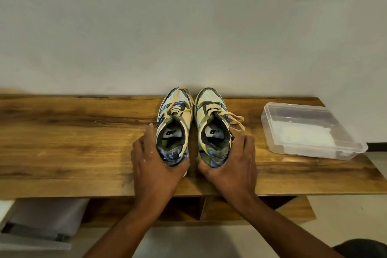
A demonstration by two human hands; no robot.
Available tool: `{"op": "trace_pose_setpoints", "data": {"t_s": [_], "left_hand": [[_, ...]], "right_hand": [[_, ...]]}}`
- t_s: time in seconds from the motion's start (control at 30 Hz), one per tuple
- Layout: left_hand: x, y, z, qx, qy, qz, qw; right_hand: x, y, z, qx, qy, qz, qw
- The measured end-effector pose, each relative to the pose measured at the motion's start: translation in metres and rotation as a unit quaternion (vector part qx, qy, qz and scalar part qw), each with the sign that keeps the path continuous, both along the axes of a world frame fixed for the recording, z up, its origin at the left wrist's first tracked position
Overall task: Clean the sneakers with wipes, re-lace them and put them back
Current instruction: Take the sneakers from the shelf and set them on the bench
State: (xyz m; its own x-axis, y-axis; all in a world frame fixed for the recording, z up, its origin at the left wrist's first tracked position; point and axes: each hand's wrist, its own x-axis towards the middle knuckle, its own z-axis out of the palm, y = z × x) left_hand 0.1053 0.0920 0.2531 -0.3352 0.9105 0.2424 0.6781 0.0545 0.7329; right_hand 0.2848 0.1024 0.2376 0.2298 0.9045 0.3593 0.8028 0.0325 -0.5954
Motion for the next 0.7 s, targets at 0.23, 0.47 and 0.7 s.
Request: {"op": "trace_pose_setpoints", "data": {"t_s": [0.23, 0.47, 0.7], "left_hand": [[0.0, 0.002, 0.007, 0.0, 0.037, 0.0, 0.999], [0.026, -0.006, 0.031, 0.134, 0.127, -0.063, 0.981], [0.052, -0.015, 0.032, 0.259, 0.232, -0.168, 0.922]], "right_hand": [[0.004, 0.0, 0.004, 0.002, -0.024, 0.01, 1.0], [0.032, -0.001, 0.031, 0.028, 0.045, 0.058, 0.997], [0.145, 0.037, 0.061, 0.027, -0.084, -0.085, 0.992]]}}
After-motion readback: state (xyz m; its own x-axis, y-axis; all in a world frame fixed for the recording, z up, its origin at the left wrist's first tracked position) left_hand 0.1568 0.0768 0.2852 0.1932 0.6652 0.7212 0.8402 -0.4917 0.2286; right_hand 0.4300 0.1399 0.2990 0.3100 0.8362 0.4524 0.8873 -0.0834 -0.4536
